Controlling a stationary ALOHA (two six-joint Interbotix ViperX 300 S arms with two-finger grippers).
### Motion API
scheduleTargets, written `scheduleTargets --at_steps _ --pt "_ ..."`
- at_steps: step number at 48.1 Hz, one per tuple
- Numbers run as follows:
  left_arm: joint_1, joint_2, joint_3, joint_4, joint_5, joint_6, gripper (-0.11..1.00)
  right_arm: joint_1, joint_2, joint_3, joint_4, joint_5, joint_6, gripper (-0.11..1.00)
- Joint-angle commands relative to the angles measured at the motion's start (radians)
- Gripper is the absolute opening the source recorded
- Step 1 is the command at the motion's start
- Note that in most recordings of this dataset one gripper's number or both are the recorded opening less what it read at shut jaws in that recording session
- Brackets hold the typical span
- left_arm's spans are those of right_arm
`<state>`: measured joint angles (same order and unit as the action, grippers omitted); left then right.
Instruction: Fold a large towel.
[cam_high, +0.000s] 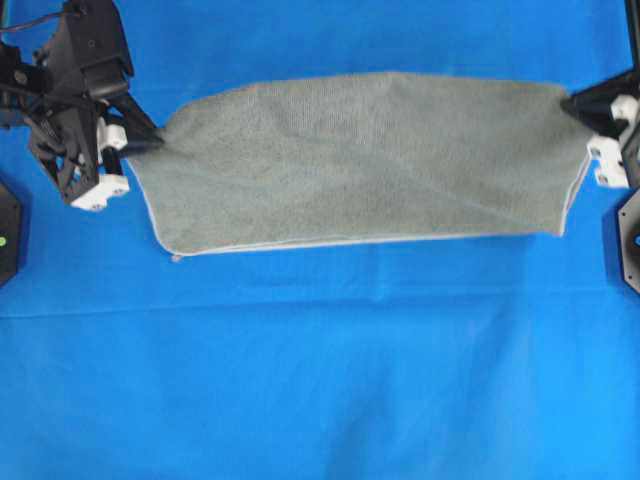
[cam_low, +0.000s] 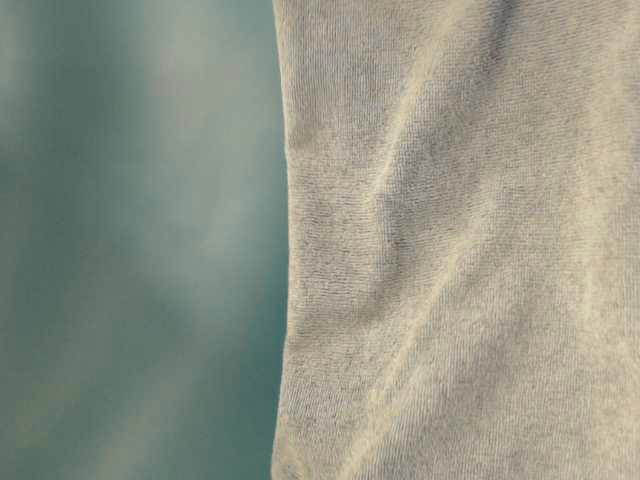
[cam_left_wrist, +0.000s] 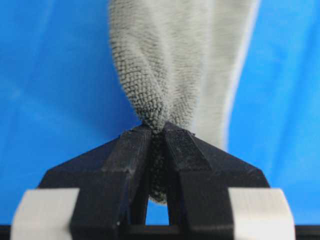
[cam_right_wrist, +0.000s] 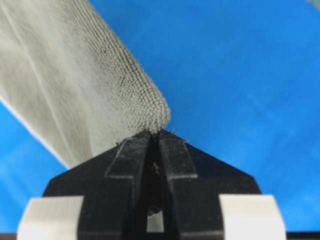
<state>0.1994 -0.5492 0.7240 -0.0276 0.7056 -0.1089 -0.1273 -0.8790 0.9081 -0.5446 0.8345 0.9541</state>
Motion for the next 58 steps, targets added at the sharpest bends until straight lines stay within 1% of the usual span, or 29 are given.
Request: scheduleTargets --at_steps 1,4,9,15,21,27,31,37,41,45,49,54,58 --pt "-0.081 0.005 -0.037 -0.003 -0.06 -0.034 0.04 -0.051 0.018 -0.038 -0.043 -0.04 0.015 0.04" --pt "-0.156 0.02 -0.048 -0.002 -0.124 -0.057 0.04 -0.104 0.037 -0.044 -0.072 -0.072 0.018 0.04" --pt "-0.25 0.054 -0.067 -0.002 -0.233 -0.064 0.04 -0.209 0.094 -0.06 -0.104 -0.144 0.014 0.04" --pt "-0.336 0.123 -0.117 -0.002 -0.356 -0.061 0.04 -0.304 0.181 -0.089 -0.129 -0.239 0.002 0.04" --pt "-0.394 0.207 -0.19 0.003 -0.411 -0.055 0.04 -0.373 0.291 -0.16 -0.143 -0.344 -0.021 0.04" --pt "-0.439 0.293 -0.281 0.006 -0.436 -0.035 0.04 -0.402 0.4 -0.252 -0.146 -0.41 -0.044 0.04" --pt "-0.462 0.351 -0.354 0.006 -0.449 0.0 0.04 -0.403 0.468 -0.319 -0.146 -0.442 -0.061 0.04" --pt "-0.469 0.414 -0.431 0.006 -0.477 0.044 0.04 -0.403 0.56 -0.416 -0.146 -0.485 -0.089 0.04" --pt "-0.463 0.454 -0.469 0.006 -0.499 0.058 0.04 -0.403 0.604 -0.463 -0.146 -0.499 -0.097 0.04" --pt "-0.459 0.499 -0.509 0.006 -0.529 0.06 0.04 -0.403 0.615 -0.474 -0.146 -0.499 -0.098 0.04" --pt "-0.459 0.554 -0.558 0.006 -0.568 0.061 0.04 -0.403 0.6 -0.46 -0.144 -0.491 -0.1 0.04" --pt "-0.459 0.638 -0.635 0.006 -0.617 0.063 0.04 -0.403 0.551 -0.414 -0.146 -0.465 -0.104 0.04" --pt "-0.457 0.723 -0.718 0.006 -0.652 0.063 0.04 -0.405 0.488 -0.36 -0.146 -0.437 -0.107 0.04"
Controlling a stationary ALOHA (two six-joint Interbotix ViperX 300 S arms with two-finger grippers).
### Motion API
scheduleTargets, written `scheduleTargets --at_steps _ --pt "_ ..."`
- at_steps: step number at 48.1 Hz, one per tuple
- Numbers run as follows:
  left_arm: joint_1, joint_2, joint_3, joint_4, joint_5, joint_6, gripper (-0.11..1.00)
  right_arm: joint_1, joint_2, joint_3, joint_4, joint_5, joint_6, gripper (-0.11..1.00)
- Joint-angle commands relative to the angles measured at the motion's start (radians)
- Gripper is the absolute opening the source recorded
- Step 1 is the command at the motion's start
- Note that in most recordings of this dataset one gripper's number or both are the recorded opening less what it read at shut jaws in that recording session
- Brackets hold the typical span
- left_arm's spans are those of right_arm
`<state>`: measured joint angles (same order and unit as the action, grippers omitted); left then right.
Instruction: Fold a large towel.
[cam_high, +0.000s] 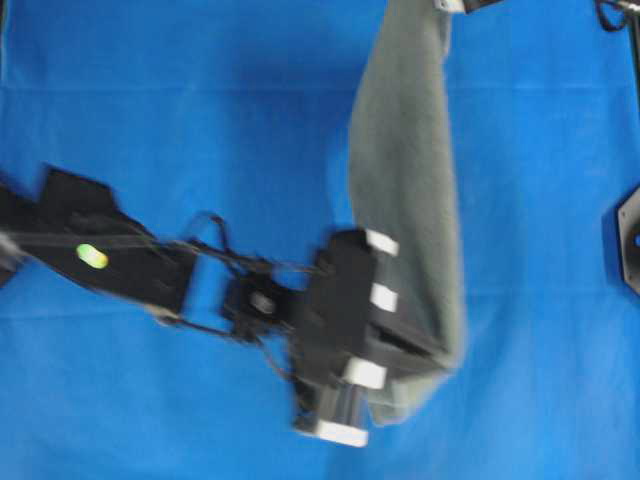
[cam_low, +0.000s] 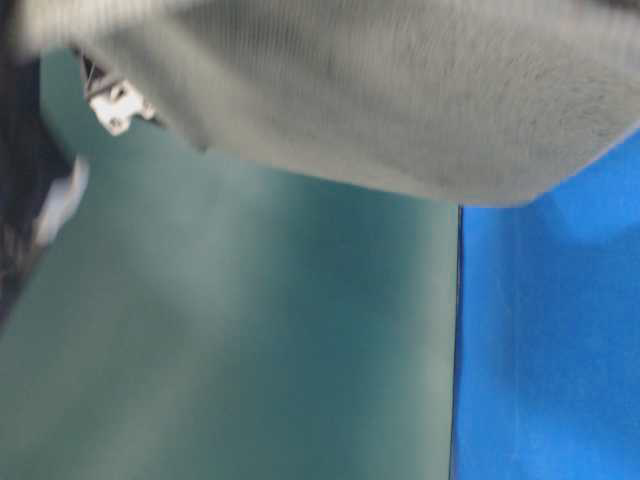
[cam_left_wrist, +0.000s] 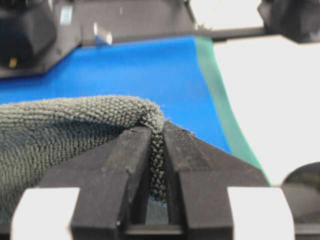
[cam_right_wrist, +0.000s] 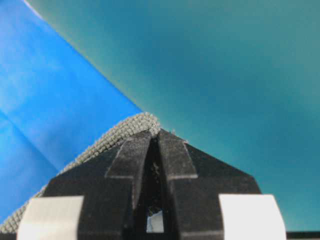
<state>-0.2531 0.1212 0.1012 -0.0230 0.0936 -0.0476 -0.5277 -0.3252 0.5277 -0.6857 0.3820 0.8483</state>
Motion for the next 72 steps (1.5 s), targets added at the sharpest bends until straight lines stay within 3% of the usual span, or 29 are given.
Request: scheduleTargets --at_steps 1,16,23,30,38,46,53,61,72 --pt "-0.005 0.071 -0.114 0.002 -0.048 0.003 0.04 -0.005 -0.084 0.034 -0.005 0.023 -0.002 0.04" --pt "-0.018 0.318 -0.411 0.002 -0.092 0.003 0.04 -0.005 -0.325 0.186 0.012 0.173 0.002 0.04" --pt "-0.021 0.368 -0.439 -0.005 -0.094 -0.002 0.04 0.003 -0.298 0.222 0.035 0.181 0.002 0.04" --pt "-0.026 0.339 -0.305 -0.023 -0.175 -0.035 0.04 0.025 -0.176 0.222 0.041 0.126 0.002 0.04" --pt "-0.031 0.238 -0.032 -0.029 -0.357 -0.129 0.04 0.04 0.028 0.156 0.043 -0.031 0.003 0.04" --pt "-0.049 0.118 0.264 -0.031 -0.543 -0.268 0.04 0.061 0.216 0.028 0.037 -0.144 -0.002 0.04" --pt "-0.066 0.044 0.44 -0.031 -0.618 -0.33 0.04 0.091 0.351 -0.114 0.021 -0.155 -0.005 0.04" --pt "-0.095 0.0 0.551 -0.057 -0.618 -0.367 0.04 0.118 0.426 -0.195 -0.006 -0.155 -0.009 0.04" --pt "-0.08 0.003 0.558 -0.064 -0.603 -0.353 0.04 0.12 0.431 -0.193 -0.015 -0.141 -0.032 0.04"
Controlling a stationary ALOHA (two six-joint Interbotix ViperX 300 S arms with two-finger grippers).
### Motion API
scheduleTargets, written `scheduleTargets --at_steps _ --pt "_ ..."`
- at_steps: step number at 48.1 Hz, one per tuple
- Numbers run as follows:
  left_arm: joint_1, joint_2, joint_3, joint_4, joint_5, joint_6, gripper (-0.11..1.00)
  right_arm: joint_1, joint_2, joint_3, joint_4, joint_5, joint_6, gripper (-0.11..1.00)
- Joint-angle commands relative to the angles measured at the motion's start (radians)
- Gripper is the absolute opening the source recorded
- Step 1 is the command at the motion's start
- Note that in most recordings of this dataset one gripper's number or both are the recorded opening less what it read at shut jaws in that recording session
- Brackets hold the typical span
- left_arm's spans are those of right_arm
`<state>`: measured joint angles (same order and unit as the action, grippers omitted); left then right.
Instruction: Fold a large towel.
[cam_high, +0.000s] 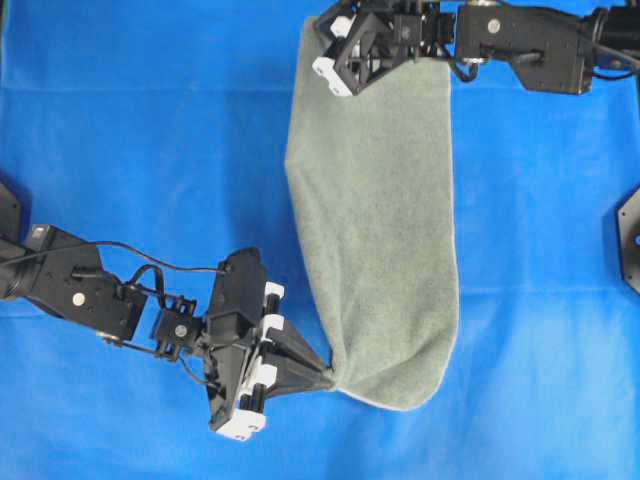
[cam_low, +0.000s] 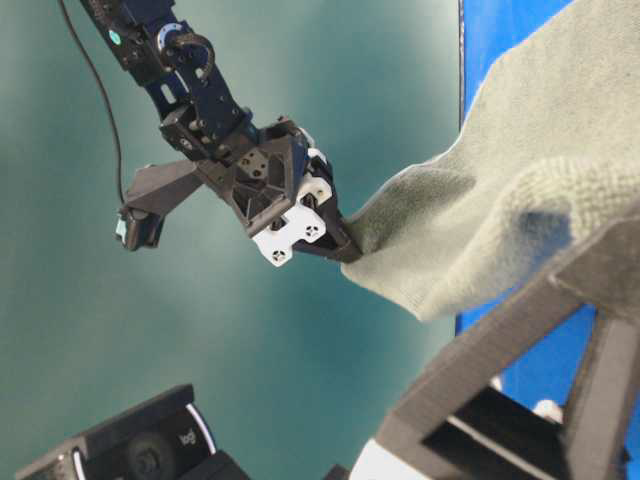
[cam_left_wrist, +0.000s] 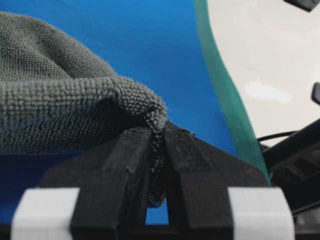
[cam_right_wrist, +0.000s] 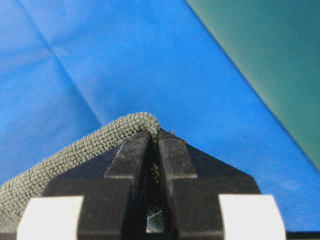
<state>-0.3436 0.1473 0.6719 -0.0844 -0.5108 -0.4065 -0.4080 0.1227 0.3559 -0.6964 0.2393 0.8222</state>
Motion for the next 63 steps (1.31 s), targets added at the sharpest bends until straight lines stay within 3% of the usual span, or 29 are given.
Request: scheduleTargets --at_steps 1,14,21,27,33,42,47,54,63 --pt "0.012 -0.025 -0.014 -0.002 0.009 0.008 0.04 0.0 -0.017 -0.02 -0.005 0.003 -0.009 0.04" --pt "0.026 -0.021 -0.035 0.002 0.069 0.009 0.08 0.014 -0.038 0.018 -0.003 0.029 -0.066 0.04" --pt "0.026 -0.023 -0.051 0.006 0.071 0.014 0.5 0.043 -0.051 0.044 -0.005 0.029 -0.087 0.07" --pt "0.026 -0.037 -0.064 0.011 0.106 0.015 0.8 0.051 -0.067 0.061 -0.005 0.038 -0.127 0.43" --pt "0.031 -0.089 -0.066 0.015 0.21 0.012 0.81 0.06 -0.095 0.067 -0.005 0.057 -0.14 0.68" --pt "0.023 -0.272 -0.023 0.015 0.494 0.005 0.81 0.112 -0.19 0.095 -0.005 0.098 -0.146 0.67" --pt "0.021 -0.383 0.017 0.017 0.591 0.002 0.81 0.153 -0.275 0.133 -0.005 0.12 -0.144 0.68" --pt "0.031 -0.551 0.1 0.044 0.592 0.014 0.81 0.201 -0.4 0.212 0.0 0.118 -0.13 0.68" --pt "0.166 -0.735 0.212 0.066 0.479 0.063 0.81 0.209 -0.586 0.339 0.002 0.081 -0.1 0.68"
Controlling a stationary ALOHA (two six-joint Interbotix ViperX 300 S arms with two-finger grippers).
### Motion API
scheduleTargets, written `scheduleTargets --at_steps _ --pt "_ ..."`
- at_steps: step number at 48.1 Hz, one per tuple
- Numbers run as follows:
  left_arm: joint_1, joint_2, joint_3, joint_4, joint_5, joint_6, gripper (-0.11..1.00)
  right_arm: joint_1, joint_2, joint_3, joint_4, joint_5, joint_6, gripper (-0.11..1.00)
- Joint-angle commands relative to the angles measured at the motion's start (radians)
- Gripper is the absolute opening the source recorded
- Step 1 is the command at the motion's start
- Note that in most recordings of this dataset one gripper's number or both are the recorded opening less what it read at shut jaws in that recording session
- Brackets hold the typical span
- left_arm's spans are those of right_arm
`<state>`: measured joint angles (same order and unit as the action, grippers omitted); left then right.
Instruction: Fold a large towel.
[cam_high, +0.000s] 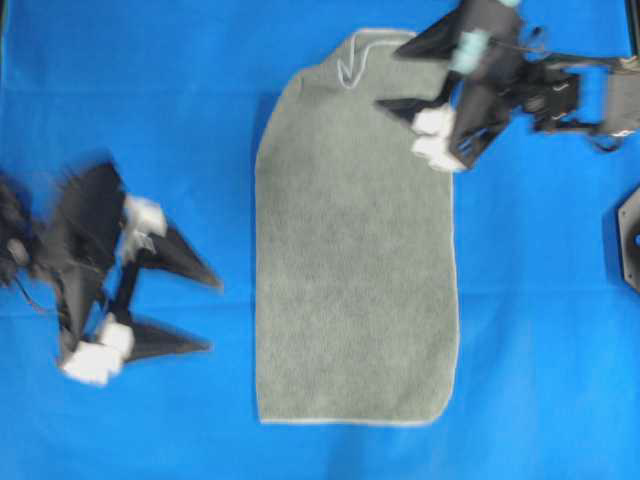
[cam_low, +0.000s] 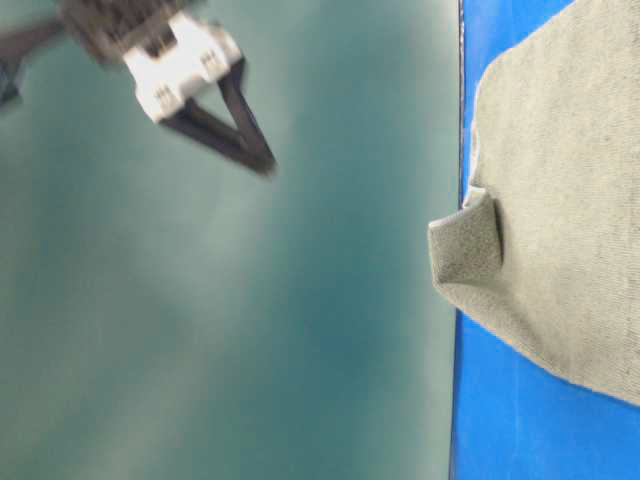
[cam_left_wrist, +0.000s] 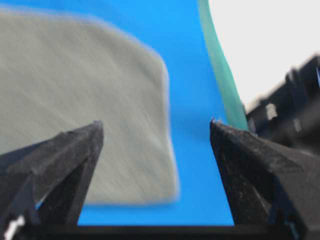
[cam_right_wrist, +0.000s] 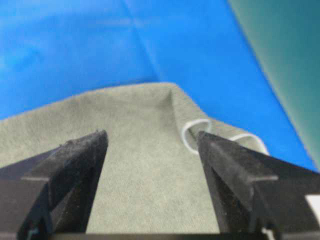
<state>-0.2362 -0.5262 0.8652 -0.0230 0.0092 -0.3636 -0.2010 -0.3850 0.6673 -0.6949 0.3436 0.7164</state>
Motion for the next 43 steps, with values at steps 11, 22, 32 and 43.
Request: scheduleTargets --at_steps 11,22,32,43 --pt "0.319 -0.13 0.072 0.003 -0.098 0.155 0.8 -0.074 -0.239 0.133 0.002 -0.058 0.025 0.68" --pt "0.463 0.031 0.051 0.003 -0.15 0.19 0.81 -0.229 -0.146 0.178 0.002 -0.089 0.057 0.68" --pt "0.497 0.273 -0.028 0.003 -0.184 0.221 0.8 -0.314 0.081 0.149 0.002 -0.135 0.06 0.68" --pt "0.558 0.532 -0.147 0.003 -0.212 0.256 0.8 -0.387 0.31 0.08 -0.017 -0.16 0.058 0.68"
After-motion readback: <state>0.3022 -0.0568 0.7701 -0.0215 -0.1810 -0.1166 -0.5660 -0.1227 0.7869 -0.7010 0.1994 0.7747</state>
